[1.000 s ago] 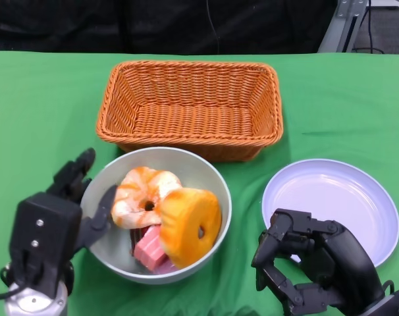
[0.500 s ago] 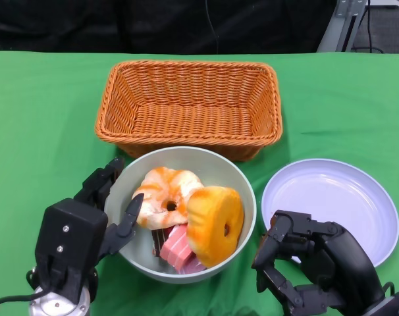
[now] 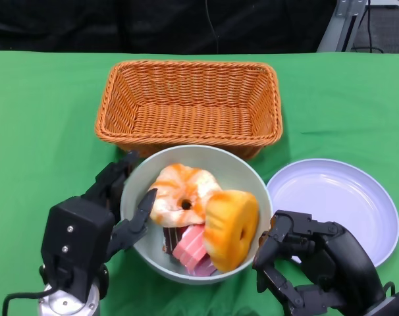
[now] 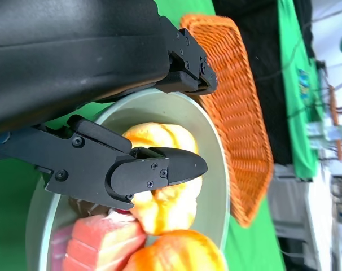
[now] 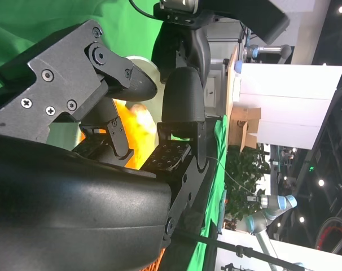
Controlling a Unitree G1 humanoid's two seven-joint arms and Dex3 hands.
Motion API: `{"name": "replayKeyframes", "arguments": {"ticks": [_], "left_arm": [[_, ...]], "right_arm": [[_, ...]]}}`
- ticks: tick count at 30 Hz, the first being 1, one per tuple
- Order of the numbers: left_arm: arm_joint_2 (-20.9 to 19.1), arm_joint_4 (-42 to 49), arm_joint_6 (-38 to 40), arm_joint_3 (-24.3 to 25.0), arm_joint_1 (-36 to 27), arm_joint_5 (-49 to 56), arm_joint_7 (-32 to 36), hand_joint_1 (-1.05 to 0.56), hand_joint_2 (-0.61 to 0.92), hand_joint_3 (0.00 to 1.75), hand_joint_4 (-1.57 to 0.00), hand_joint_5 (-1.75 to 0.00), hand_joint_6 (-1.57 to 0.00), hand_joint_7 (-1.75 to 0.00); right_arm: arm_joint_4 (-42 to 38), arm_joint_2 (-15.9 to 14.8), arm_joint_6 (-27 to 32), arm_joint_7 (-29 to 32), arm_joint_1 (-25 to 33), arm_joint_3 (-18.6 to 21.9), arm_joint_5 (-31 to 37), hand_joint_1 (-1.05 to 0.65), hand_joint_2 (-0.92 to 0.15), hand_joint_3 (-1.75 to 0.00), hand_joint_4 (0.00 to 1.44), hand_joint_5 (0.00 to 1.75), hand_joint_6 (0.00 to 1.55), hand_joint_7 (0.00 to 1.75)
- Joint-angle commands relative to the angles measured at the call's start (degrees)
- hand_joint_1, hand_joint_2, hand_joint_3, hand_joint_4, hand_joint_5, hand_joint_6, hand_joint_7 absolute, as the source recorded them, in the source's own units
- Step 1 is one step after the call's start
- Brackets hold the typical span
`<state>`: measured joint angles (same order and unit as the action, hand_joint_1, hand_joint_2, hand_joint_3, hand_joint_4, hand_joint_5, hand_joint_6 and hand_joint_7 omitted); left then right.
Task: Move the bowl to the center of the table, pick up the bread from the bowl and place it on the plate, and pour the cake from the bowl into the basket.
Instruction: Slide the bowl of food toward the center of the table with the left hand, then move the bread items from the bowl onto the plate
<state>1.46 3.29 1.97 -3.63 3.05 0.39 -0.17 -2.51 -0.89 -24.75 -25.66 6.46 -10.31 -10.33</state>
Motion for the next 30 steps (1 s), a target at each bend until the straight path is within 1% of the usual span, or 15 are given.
{"name": "replayKeyframes", "arguments": {"ticks": [1, 4, 6, 9, 12, 17, 21, 25, 29, 30], "left_arm": [[0.10, -1.72, -1.24, -0.36, -0.78, -0.30, -0.83, -0.59, 0.92, 0.52, -0.39, -0.01, -0.31, -0.01], [-0.03, -2.71, -1.13, -0.65, -0.93, 1.64, 0.85, -0.60, 0.92, 0.50, -0.40, -0.01, -0.32, -0.01], [-0.34, -3.23, -0.77, -0.69, -0.79, 3.50, 2.20, -0.59, 0.92, 0.46, -0.45, -0.03, -0.36, -0.02], [-0.89, -3.51, 0.12, -0.16, -0.27, 5.76, 3.84, -0.50, 0.92, 0.44, -0.47, -0.04, -0.38, -0.03], [-0.78, -3.32, 0.64, 1.21, 0.37, 6.16, 5.32, -0.46, 0.92, 0.38, -0.46, -0.03, -0.39, -0.03], [-1.37, -1.48, -1.65, 3.12, 1.83, 7.35, 7.67, -0.44, 0.92, 0.33, -0.48, -0.03, -0.42, -0.03], [-1.60, 0.11, -4.51, 4.64, 2.78, 7.04, 8.74, -0.38, 0.92, 0.31, -0.49, -0.04, -0.43, -0.03], [-2.26, 1.33, -6.88, 5.66, 3.48, 7.49, 9.40, -0.40, 0.92, 0.31, -0.49, -0.03, -0.44, -0.03], [-3.64, 3.76, -13.33, 6.98, 4.22, 5.59, 7.67, -0.38, 0.92, 0.30, -0.49, -0.03, -0.45, -0.02], [-4.50, 4.69, -15.52, 7.08, 4.49, 5.64, 7.14, -0.36, 0.92, 0.30, -0.50, -0.03, -0.47, -0.03]], "right_arm": [[-0.38, -0.23, -0.52, -0.01, -0.08, 0.33, -0.46, -0.05, -0.48, -1.09, 0.80, 1.59, 0.78, 1.22], [-0.62, -0.21, -0.63, -0.34, -0.16, 0.38, -0.83, -0.05, -0.48, -1.08, 0.80, 1.59, 0.77, 1.22], [-0.65, -0.22, -0.62, -0.36, -0.17, 0.41, -0.83, -0.05, -0.48, -1.07, 0.80, 1.59, 0.77, 1.22], [-0.57, -0.05, -0.57, -0.20, -0.10, 0.38, -0.83, -0.05, -0.48, -1.08, 0.80, 1.59, 0.78, 1.21], [-0.56, -0.09, -0.66, -0.21, -0.07, 0.39, -0.75, -0.05, -0.48, -1.08, 0.80, 1.59, 0.78, 1.21], [-0.24, -0.30, -0.42, -0.20, 0.10, 0.36, -0.63, -0.05, -0.49, -1.06, 0.79, 1.60, 0.77, 1.21], [-0.19, -0.27, -0.36, -0.32, 0.18, 0.31, -0.89, -0.05, -0.50, -1.05, 0.79, 1.60, 0.77, 1.22], [-0.28, -0.40, -0.52, -0.20, 0.15, 0.32, -0.49, -0.06, -0.51, -1.04, 0.79, 1.60, 0.77, 1.21], [-0.55, -0.34, -0.67, -0.27, 0.06, 0.39, -0.65, -0.05, -0.51, -1.04, 0.79, 1.60, 0.77, 1.21], [-0.55, -0.31, -0.70, -0.19, 0.05, 0.40, -0.56, -0.05, -0.50, -1.04, 0.79, 1.60, 0.77, 1.22]]}}
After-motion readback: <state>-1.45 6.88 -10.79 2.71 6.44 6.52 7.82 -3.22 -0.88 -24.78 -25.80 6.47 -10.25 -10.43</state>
